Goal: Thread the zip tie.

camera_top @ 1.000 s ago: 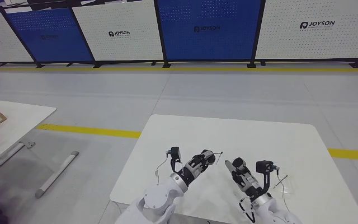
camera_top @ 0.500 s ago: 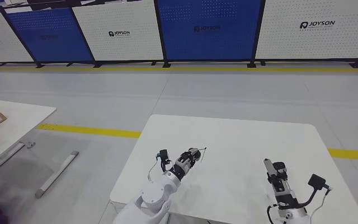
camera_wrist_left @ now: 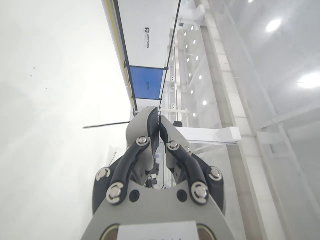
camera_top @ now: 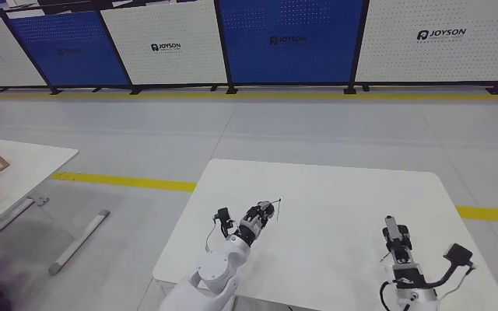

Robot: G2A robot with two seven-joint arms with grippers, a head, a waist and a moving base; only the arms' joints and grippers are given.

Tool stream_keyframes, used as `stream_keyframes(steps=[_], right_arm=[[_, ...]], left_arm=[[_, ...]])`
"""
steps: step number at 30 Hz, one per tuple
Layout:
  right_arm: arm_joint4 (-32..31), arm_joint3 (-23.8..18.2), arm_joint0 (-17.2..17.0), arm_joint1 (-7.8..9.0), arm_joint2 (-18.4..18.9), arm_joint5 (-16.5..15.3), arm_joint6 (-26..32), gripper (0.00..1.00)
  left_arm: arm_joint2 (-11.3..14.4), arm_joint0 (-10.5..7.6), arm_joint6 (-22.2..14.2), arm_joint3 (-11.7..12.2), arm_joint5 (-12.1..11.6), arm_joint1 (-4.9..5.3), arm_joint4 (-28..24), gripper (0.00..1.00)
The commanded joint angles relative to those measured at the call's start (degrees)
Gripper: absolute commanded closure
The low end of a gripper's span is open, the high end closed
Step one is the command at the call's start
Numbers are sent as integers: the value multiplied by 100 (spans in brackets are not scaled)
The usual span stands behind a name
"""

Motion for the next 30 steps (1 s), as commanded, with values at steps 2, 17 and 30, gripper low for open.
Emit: stream_keyframes(steps=[2,17,30], right_arm=[[211,-89,-96,-11,122,126,-112,0],[462,-186,-166,-36,183,329,-271,0],[462,-186,-166,-36,183,329,-271,0]], left_arm=[[-14,-29,346,103,-67,-14,255,100],[46,-114,685,274,-152,-50,504,100],[46,-114,685,274,-152,-50,504,100]])
